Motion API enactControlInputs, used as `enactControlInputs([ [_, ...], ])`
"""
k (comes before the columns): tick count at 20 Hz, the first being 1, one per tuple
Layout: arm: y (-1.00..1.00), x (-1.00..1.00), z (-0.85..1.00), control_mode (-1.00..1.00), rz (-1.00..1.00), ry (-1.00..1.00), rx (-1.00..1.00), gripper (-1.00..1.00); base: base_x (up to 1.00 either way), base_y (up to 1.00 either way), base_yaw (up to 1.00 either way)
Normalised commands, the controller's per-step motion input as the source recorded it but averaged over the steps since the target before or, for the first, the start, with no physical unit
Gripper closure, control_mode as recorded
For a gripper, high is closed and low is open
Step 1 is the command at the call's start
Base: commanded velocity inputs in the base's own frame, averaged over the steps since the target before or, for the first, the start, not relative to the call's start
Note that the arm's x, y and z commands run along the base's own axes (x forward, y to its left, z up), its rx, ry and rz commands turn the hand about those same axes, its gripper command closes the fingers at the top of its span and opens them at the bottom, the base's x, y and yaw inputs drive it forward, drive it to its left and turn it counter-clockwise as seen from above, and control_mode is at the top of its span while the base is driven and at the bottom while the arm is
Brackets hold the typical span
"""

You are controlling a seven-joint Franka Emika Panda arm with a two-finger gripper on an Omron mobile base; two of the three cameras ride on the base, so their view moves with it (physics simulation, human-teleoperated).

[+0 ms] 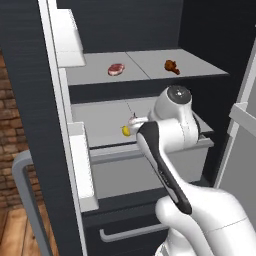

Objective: Gather the lemon and garlic from the fridge and place them on a tray on the dining counter. Then gather the chicken drumstick and steak from the fridge and place them on the other tray.

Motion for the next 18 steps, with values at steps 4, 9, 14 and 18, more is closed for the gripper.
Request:
enactControlInputs([
  [4, 0.01, 0.57, -0.31, -1.0, 0.0, 0.06, -0.05, -1.0, 0.0, 0.0, 0.0],
  [9, 0.03, 0.6, -0.26, -1.0, 0.0, 0.06, -0.03, -1.0, 0.0, 0.0, 0.0],
  [14, 0.17, 0.53, -0.33, -1.0, 0.0, 0.06, -0.03, -1.0, 0.0, 0.0, 0.0],
  [18, 0.08, 0.55, -0.24, -1.0, 0.0, 0.05, -0.02, -1.0, 0.0, 0.0, 0.0],
])
